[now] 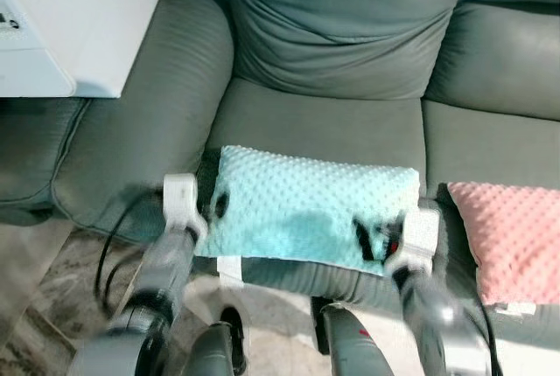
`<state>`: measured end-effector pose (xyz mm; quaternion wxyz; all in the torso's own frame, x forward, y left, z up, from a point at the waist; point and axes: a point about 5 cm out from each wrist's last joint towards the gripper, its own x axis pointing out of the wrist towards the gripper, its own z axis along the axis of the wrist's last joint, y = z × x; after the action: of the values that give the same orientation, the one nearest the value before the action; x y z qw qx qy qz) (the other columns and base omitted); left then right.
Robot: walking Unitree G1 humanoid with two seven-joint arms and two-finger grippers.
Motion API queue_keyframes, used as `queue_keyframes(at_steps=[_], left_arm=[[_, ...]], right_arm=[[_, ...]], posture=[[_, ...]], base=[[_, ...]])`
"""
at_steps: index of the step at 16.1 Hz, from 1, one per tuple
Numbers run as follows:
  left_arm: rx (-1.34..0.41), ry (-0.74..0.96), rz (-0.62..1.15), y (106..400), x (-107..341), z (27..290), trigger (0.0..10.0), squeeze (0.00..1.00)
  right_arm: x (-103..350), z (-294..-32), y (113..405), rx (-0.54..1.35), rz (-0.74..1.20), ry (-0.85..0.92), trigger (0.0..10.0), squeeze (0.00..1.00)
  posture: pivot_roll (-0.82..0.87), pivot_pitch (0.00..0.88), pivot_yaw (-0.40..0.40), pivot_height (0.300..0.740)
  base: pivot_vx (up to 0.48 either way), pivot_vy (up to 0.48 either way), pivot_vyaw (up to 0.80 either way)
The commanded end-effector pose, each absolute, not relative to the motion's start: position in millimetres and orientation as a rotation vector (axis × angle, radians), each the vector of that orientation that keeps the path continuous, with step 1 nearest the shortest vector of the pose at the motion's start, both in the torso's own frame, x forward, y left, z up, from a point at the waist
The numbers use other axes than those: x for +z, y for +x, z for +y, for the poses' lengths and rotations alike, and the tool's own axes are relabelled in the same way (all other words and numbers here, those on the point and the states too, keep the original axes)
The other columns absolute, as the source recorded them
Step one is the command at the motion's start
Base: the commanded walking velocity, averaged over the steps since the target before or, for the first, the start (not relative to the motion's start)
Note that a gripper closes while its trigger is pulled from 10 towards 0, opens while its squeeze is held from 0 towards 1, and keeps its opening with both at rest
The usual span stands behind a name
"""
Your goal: Move the pillow to the sofa
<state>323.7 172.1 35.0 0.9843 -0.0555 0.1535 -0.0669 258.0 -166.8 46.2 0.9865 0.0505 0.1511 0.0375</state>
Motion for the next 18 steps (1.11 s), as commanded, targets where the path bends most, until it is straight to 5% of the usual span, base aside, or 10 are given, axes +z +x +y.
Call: queue_keyframes(at_steps=[1,5,7,8,9,10,18], left_arm=[[-0.14,-0.086,0.422,306,13,180,10.0,1.0],[-0.212,-0.028,0.685,270,-26,177,10.0,1.0],[-0.287,-0.017,0.716,266,-30,162,10.0,1.0],[-0.32,-0.007,0.737,267,-31,155,10.0,1.0],[-0.363,-0.002,0.743,269,-29,147,10.0,0.11],[-0.398,-0.003,0.746,271,-27,142,10.0,0.0],[-0.373,0.001,0.677,289,-13,115,10.0,0.0]], right_arm=[[35,-167,247,0.073,0.381,0.099,10.0,1.0],[6,-174,234,0.035,0.564,0.108,10.0,1.0],[1,-172,240,0.074,0.595,0.142,10.0,0.87],[0,-170,243,0.105,0.622,0.166,10.0,0.31],[2,-168,247,0.131,0.628,0.175,10.0,0.0],[2,-166,247,0.158,0.644,0.188,10.0,0.0],[-20,-168,243,0.24,0.691,0.137,10.0,0.0]], posture=[[-0.22,0.301,0.071,0.74],[-0.21,0.286,0.069,0.74],[-0.21,0.295,0.066,0.74],[-0.22,0.302,0.064,0.74],[-0.22,0.306,0.062,0.74],[-0.22,0.31,0.061,0.74],[-0.22,0.341,0.059,0.74]], base=[[0.0,0.0,0.0],[0.0,0.0,0.0],[0.0,0.0,0.0],[0.0,0.0,0.0],[0.0,0.0,0.0],[0.0,0.0,0.0],[0.0,0.0,0.0]])
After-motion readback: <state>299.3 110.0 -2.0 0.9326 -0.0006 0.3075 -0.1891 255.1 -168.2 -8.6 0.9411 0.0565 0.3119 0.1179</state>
